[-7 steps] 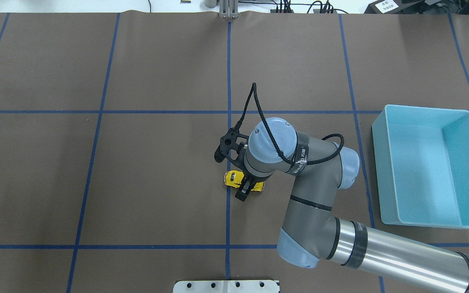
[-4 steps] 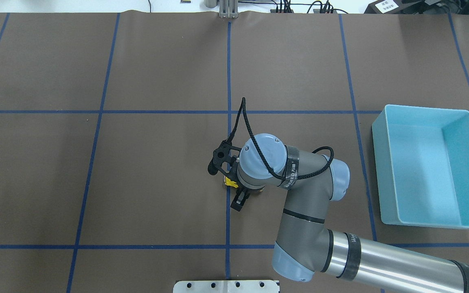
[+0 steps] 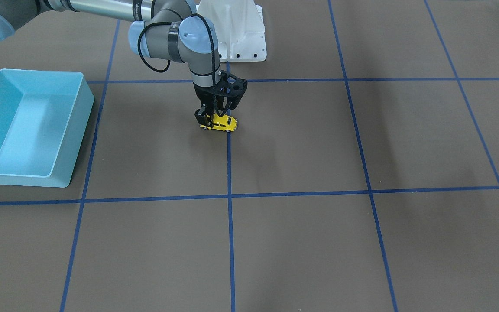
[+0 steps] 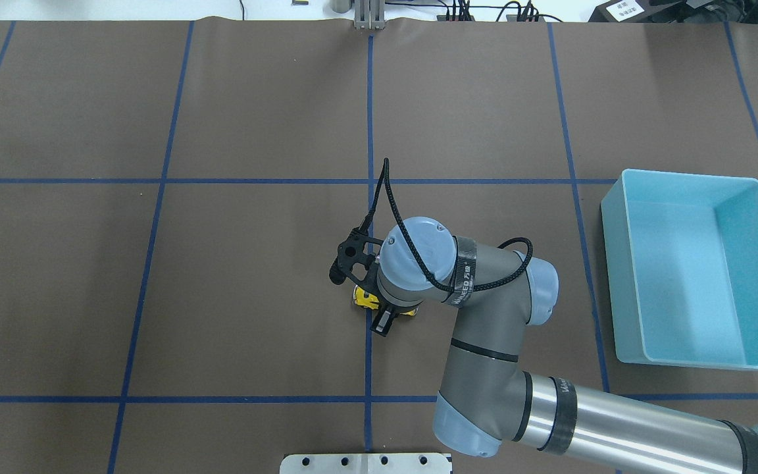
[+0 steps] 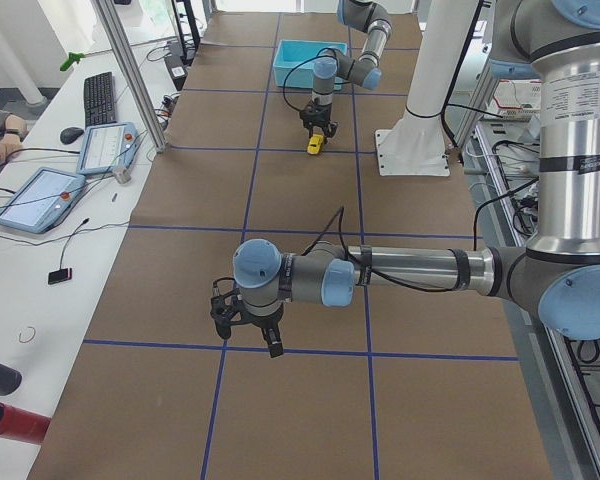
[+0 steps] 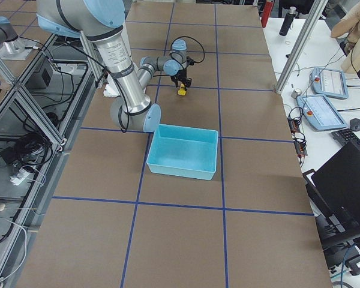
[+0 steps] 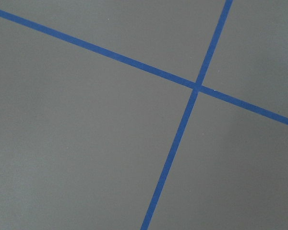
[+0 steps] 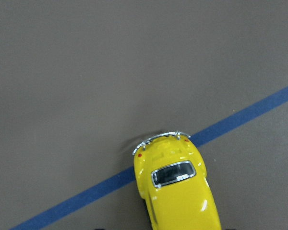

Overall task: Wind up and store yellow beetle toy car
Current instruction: 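Lift the car with the right gripper and carry it over the light-blue bin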

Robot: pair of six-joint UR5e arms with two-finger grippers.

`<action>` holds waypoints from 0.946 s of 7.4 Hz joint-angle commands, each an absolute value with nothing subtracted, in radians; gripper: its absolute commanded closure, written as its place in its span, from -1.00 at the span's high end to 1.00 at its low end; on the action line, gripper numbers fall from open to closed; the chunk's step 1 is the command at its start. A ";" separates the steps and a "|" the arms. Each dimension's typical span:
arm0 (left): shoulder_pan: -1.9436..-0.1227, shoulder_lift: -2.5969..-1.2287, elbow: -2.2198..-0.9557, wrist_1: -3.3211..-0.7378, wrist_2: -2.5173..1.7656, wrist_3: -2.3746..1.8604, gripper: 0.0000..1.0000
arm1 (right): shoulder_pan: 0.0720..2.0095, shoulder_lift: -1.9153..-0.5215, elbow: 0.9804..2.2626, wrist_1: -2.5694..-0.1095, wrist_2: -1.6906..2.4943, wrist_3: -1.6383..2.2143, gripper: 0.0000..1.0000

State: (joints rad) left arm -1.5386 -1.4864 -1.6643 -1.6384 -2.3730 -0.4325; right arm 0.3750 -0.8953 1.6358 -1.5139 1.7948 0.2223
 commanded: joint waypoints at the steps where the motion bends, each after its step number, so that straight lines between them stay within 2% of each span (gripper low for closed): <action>1: -1.539 -1.489 -1.666 -1.638 -2.375 -0.433 1.00 | 0.387 -0.862 1.708 -1.664 1.796 0.206 -1.00; 3: -1.537 -1.489 -1.667 -1.638 -2.376 -0.434 1.00 | 0.419 -0.873 1.747 -1.698 1.808 0.192 -1.00; 5: -1.537 -1.493 -1.670 -1.638 -2.378 -0.452 1.00 | 0.561 -0.922 1.993 -1.997 1.864 0.079 -1.00; 7: -1.537 -1.493 -1.671 -1.638 -2.378 -0.453 1.00 | 0.716 -1.059 2.159 -2.085 1.958 0.028 -1.00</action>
